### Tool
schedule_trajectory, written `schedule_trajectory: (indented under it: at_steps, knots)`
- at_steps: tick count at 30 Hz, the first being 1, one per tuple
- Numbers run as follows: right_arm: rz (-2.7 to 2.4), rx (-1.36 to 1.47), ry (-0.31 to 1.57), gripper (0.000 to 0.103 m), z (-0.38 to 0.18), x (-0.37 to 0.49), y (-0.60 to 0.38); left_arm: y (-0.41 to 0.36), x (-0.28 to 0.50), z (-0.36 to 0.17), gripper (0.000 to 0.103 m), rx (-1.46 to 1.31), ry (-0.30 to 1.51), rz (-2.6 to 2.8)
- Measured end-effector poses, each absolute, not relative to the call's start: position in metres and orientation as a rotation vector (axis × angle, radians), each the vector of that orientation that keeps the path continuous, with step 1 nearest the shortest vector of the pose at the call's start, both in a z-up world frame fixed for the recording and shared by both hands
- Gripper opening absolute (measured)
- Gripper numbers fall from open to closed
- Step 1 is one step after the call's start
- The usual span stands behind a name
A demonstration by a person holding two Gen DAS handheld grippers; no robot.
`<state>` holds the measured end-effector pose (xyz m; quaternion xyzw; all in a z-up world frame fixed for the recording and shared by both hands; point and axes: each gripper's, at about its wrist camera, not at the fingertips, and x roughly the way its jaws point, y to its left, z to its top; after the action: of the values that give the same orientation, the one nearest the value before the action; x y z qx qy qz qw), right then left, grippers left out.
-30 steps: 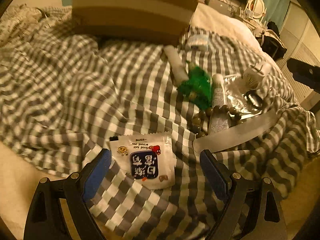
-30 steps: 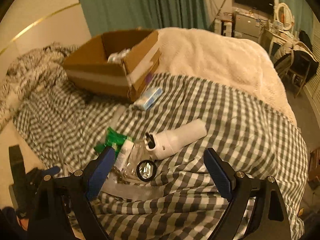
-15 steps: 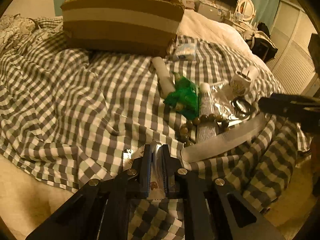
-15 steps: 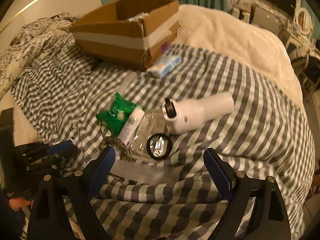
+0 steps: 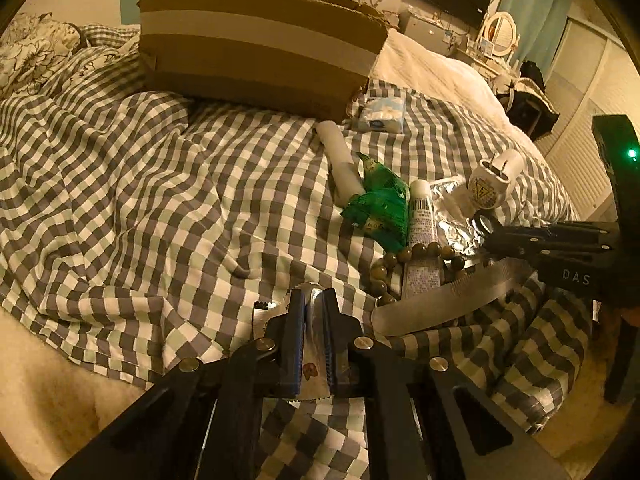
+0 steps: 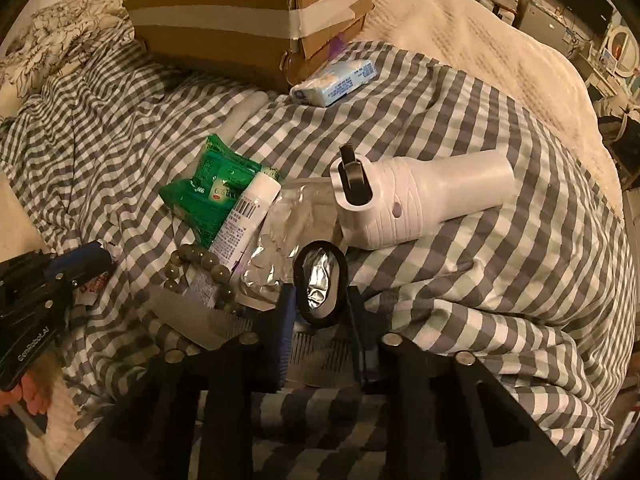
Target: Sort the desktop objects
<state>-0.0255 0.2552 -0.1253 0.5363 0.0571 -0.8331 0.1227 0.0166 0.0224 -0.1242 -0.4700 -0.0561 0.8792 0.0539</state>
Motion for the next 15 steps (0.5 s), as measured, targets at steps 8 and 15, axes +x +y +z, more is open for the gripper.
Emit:
schedule_trajectory:
  at_steps: [8, 15]
  knots:
    - [-2.51, 1.447, 0.159, 0.004, -0.1, -0.005, 0.253, 0.012, 0.029, -0.113, 0.006, -1.372, -0.222, 2.716]
    - [-2.56, 1.376, 0.118, 0.004, -0.075, 0.014, 0.258, 0.006, 0.039, -0.097, 0.006, -1.327, -0.267, 2.734]
